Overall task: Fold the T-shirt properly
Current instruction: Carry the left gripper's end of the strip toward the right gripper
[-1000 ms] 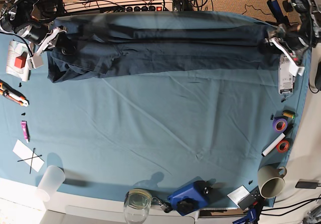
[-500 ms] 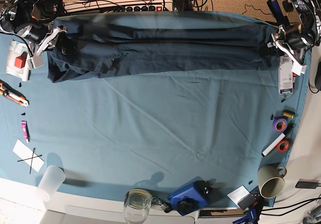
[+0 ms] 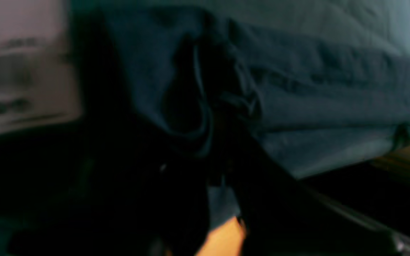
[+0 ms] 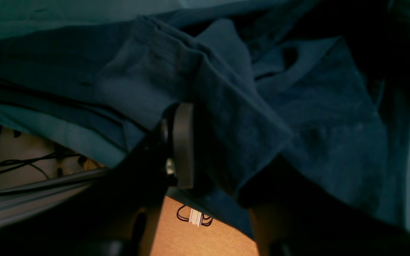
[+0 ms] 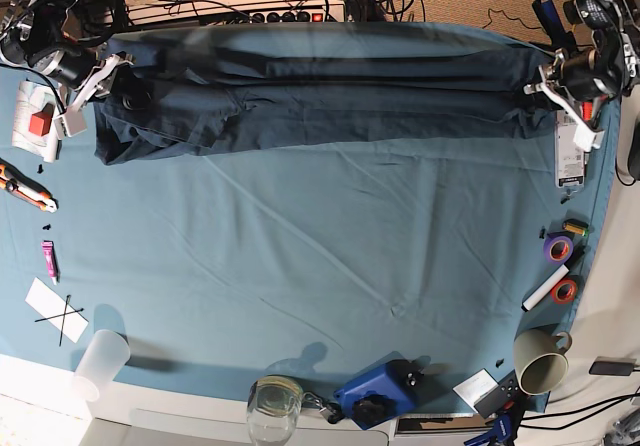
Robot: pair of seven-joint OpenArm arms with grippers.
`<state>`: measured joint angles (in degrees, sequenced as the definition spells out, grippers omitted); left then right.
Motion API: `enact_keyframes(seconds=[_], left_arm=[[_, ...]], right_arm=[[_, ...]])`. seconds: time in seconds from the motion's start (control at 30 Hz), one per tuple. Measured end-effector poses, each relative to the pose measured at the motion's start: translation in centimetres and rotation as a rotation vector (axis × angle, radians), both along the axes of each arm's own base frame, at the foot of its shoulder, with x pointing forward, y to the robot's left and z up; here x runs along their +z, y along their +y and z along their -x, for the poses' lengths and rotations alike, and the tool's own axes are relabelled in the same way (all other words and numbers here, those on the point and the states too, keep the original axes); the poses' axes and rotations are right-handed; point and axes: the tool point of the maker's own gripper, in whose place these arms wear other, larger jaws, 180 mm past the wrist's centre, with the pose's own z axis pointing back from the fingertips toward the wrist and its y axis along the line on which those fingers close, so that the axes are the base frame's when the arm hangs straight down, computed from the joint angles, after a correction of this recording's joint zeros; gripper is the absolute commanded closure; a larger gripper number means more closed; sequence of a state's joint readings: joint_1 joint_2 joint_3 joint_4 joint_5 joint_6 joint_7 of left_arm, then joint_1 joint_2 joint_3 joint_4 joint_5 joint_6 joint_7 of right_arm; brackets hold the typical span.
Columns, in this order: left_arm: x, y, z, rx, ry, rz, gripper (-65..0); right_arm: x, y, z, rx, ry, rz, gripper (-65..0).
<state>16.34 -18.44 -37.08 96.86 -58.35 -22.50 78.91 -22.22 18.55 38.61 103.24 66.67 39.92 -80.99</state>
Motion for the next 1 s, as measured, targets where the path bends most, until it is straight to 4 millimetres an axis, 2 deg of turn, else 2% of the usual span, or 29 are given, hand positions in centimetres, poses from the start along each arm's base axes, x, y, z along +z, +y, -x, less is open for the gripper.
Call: enact_keyframes(seconds=[0.13,0.3,0.4,0.5,0.63,0.73,0.83,1.0], left_arm=[[2.8,-1.2,-1.2,-0.05,-0.104,-0.018,0.0],[5.0,-3.2,-0.9,-0.09,-0.184,-0.043,0.0],[7.1,-5.8,-0.6,-0.132,-0.28,0.012,0.0],[8.1,-8.2,0.2,-0.147,-0.318,0.063,0.0],[10.1,-10.7,-1.1,-0.177,-0.414,0.099,0.0],[9.4,-12.9,-1.3,-0.257,-0.402,0.083,0.0],[8.7,-16.4,-0.3,-0.359,-0.375,0.113,0.0],[8.3,-20.3,-0.2,-0.383,-0.366,0.142,0.0]], right_arm=[[0.0,0.0,0.0,0.0,0.001,0.001,-13.3],[0.0,0.0,0.0,-0.001,0.002,0.002,-13.3],[0.0,0.0,0.0,0.0,0.002,0.003,-13.3],[0.0,0.0,0.0,0.0,0.002,0.003,-13.3],[0.0,0.0,0.0,0.0,0.001,0.001,-13.3],[0.0,0.0,0.0,0.0,0.001,0.002,-13.3],[0.0,0.0,0.0,0.0,0.001,0.002,-13.3],[0.0,0.0,0.0,0.0,0.001,0.002,-13.3]])
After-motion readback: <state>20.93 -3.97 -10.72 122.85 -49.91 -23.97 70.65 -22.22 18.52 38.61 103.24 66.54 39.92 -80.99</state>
